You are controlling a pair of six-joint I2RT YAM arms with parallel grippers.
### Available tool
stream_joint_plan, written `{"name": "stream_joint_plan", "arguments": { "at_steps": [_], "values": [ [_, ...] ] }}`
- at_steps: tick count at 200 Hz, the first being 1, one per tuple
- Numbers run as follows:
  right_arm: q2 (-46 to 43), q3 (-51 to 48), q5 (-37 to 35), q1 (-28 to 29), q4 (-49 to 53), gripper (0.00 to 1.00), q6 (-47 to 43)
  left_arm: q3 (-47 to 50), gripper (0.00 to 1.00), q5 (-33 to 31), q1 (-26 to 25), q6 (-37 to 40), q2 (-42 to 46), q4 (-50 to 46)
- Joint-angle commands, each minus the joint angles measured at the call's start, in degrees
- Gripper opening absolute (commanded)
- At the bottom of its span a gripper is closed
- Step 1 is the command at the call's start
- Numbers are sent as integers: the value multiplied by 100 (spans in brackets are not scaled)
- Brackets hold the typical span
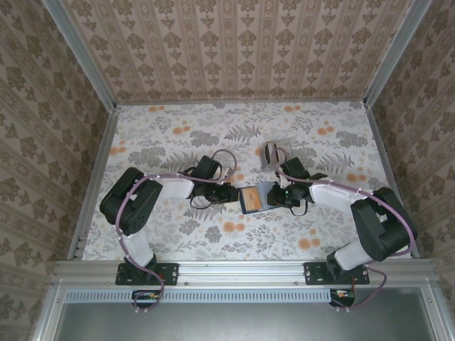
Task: Put the credit cards into the card holder
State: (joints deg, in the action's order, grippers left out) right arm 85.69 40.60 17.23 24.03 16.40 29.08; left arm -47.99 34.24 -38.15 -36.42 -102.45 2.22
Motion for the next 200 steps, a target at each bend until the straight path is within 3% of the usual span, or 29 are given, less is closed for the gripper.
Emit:
{"name": "stream_joint_plan", "arguments": {
  "at_steps": [1,20,52,83,140,200],
  "values": [
    [2,23,294,16,-137,25,27,88,22,-58,27,20,94,-142],
    [-56,-9,402,16,-270,19,-34,105,23,-118,27,52,79,-173],
    [-14,-34,586,19,-402,19,-86,72,23,-70,18,50,24,-151],
    [-68,8,513,7,-353,30,19,88,23,-57,18,4,40,-113],
    [-162,-50,440,47,-137,34,-44,86,24,-127,36,74,103,-195],
    [167,156,147,310,103,26,-243,-13,25,-91,56,101,151,-313]
  ]
}}
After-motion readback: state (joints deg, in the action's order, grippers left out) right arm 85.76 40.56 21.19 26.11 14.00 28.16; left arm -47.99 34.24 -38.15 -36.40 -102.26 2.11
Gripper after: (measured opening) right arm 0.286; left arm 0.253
